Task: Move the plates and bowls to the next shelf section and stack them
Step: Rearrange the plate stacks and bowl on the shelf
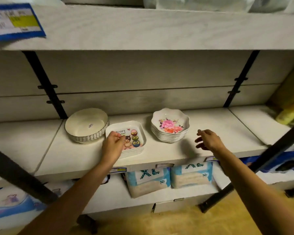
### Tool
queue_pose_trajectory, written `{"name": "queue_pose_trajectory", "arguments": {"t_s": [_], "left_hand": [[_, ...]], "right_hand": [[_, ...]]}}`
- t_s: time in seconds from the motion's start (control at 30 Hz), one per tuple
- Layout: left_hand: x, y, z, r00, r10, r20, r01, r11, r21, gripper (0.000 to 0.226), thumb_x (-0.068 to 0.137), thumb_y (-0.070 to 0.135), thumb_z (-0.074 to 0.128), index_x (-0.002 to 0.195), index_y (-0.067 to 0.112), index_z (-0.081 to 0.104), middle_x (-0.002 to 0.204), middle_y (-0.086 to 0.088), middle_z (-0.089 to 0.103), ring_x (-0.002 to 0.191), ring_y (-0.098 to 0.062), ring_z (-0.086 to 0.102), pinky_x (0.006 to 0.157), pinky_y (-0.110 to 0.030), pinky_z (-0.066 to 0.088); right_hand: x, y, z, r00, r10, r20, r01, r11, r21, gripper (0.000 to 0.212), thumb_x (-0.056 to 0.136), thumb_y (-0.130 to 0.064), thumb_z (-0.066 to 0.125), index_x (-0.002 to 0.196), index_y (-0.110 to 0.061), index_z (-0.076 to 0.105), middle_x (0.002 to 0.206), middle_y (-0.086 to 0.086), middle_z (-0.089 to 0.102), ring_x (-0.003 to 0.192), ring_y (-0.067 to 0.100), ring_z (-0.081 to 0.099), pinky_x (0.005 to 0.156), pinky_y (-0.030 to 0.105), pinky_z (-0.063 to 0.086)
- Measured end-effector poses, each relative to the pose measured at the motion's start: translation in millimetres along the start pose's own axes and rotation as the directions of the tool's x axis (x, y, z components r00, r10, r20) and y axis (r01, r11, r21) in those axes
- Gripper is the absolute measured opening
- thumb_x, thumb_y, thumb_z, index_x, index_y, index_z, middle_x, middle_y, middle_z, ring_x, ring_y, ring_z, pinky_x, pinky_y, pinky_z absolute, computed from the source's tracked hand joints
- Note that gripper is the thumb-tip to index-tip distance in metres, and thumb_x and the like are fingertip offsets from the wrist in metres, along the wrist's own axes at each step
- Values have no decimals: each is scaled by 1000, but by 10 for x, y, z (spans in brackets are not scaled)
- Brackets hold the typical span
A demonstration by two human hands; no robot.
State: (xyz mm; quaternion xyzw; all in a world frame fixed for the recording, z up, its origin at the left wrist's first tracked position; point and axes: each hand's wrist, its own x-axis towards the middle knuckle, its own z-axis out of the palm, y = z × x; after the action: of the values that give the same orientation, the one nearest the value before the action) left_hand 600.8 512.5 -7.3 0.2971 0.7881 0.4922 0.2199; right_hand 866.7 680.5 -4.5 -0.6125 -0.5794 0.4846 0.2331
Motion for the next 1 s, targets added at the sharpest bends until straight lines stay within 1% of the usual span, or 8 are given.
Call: {"name": "queue_pose_trajectory", "arguments": {"t_s": [0.07, 0.13, 0.23, 0.4, 0.53, 0.6, 0.8, 1.0], "left_hand": [[-6, 214, 301, 985, -74, 157, 94, 988, -126, 14, 90, 21, 54, 96, 9, 52, 84, -9, 59, 50, -10, 55, 49, -20, 44], [-2, 426, 596, 927, -179, 330, 245, 955, -170, 27, 91, 28, 53, 108, 9, 49, 94, -9, 57, 67, -16, 59, 61, -23, 49], [25, 646, 971, 866, -256, 430, 366, 910, -195, 47, 91, 36, 51, 128, 8, 41, 105, -1, 55, 96, -24, 58, 78, -25, 50], [101, 720, 1307, 804, -338, 489, 519, 800, -300, 43, 97, 33, 40, 135, 14, 38, 131, -7, 54, 121, -25, 52, 103, -35, 38], [164, 667, 1389, 826, -344, 446, 502, 810, -304, 37, 98, 23, 36, 135, 17, 34, 137, -11, 50, 116, -28, 54, 100, -41, 41], [192, 625, 1402, 843, -328, 427, 475, 826, -304, 38, 97, 16, 35, 135, 17, 32, 137, -11, 50, 109, -25, 54, 94, -38, 45], [179, 626, 1389, 854, -307, 420, 453, 836, -310, 41, 96, 10, 33, 136, 16, 33, 135, -11, 52, 120, -27, 53, 88, -39, 47], [55, 828, 935, 894, -208, 397, 366, 850, -379, 31, 94, 8, 39, 124, 11, 41, 123, -12, 57, 106, -27, 58, 84, -39, 51]], "right_hand": [[183, -44, -116, 997, 30, 68, -36, 995, 88, 45, 95, -36, 42, 125, -2, 46, 104, 16, 58, 65, 25, 63, 54, 27, 48], [311, -112, -163, 984, 43, 173, -67, 988, 136, 53, 94, -41, 44, 133, -6, 36, 120, 18, 51, 79, 29, 63, 62, 31, 53], [453, -209, -142, 950, 35, 310, -79, 988, 130, 63, 92, -45, 46, 142, -13, 25, 141, 18, 37, 94, 33, 59, 69, 32, 54], [578, -225, 13, 890, 95, 445, -175, 974, 142, 64, 94, -41, 45, 147, -20, 15, 143, 13, 36, 75, 26, 61, 48, 30, 55], [690, -194, 100, 855, 87, 511, -190, 970, 154, 47, 96, -30, 44, 138, -13, 29, 101, 5, 54, 78, 31, 62, 55, 35, 59], [725, -188, 147, 865, 67, 497, -159, 976, 146, 42, 96, -28, 44, 133, -12, 33, 95, 4, 56, 79, 28, 63, 56, 35, 59], [708, -173, 199, 920, 28, 392, -98, 982, 159, 37, 99, -20, 37, 133, -8, 38, 118, 18, 59, 84, 24, 62, 51, 31, 59], [392, -373, 131, 932, -138, 335, 88, 983, 158, 41, 90, -26, 45, 129, -14, 42, 123, 19, 58, 100, 33, 64, 68, 39, 60]]}}
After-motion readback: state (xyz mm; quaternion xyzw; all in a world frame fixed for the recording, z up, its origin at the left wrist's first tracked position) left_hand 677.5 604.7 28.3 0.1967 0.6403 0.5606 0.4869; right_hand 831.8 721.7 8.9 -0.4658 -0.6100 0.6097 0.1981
